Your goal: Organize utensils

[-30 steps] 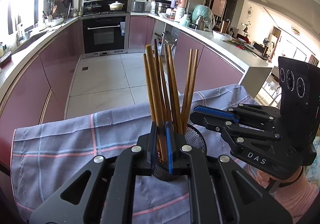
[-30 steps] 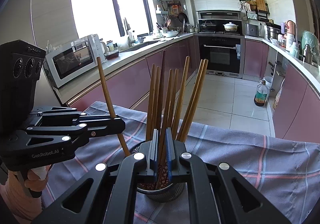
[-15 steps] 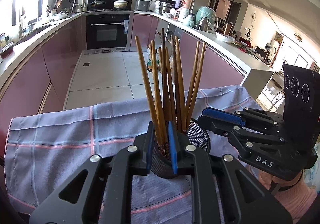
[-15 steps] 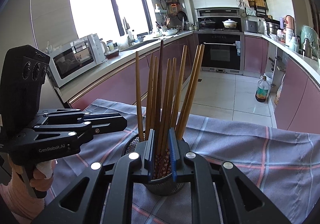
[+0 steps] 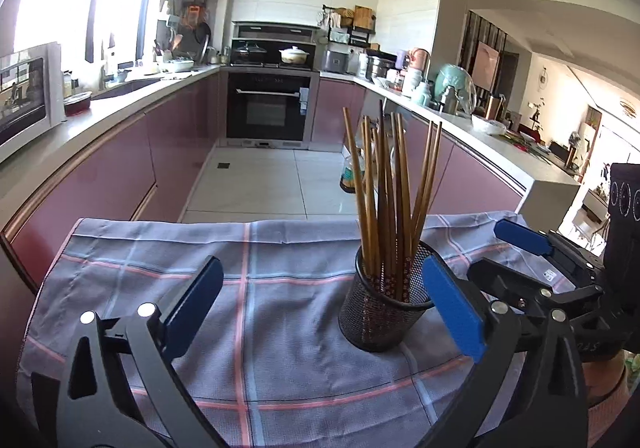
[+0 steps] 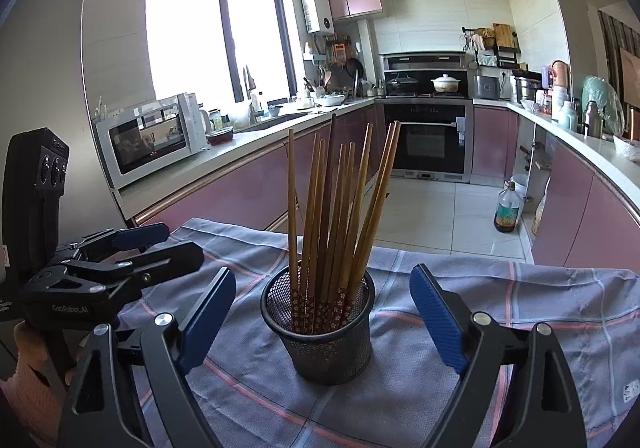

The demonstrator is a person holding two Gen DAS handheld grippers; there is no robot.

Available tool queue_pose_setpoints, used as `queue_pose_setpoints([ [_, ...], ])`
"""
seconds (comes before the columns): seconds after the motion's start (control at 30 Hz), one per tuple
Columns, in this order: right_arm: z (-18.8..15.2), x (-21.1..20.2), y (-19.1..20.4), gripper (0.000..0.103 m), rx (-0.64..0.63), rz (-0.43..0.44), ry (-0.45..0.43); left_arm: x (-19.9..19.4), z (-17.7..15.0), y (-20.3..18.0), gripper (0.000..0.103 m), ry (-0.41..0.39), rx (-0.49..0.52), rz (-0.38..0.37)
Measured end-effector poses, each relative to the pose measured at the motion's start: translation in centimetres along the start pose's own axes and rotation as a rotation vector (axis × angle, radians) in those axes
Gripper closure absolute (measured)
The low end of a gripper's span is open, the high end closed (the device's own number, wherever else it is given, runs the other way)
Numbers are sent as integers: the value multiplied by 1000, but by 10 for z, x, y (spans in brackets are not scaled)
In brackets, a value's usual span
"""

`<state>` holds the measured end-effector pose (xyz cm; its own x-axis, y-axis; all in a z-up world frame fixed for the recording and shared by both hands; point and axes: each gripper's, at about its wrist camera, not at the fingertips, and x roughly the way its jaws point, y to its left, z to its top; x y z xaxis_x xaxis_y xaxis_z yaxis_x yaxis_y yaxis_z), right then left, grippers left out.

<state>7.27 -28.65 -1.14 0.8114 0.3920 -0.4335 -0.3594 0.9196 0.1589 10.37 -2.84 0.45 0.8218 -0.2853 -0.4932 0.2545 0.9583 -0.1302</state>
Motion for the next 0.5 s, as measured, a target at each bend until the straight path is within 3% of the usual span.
queue_pose_setpoints([
  [0.17,-15,-12,7,6,-4,-50,-40,-25,-16,5,5,-76,2,88],
  [0.5,-34,-33,29,6,-14,-127,-121,-64,-39,3,5,-182,6,168],
])
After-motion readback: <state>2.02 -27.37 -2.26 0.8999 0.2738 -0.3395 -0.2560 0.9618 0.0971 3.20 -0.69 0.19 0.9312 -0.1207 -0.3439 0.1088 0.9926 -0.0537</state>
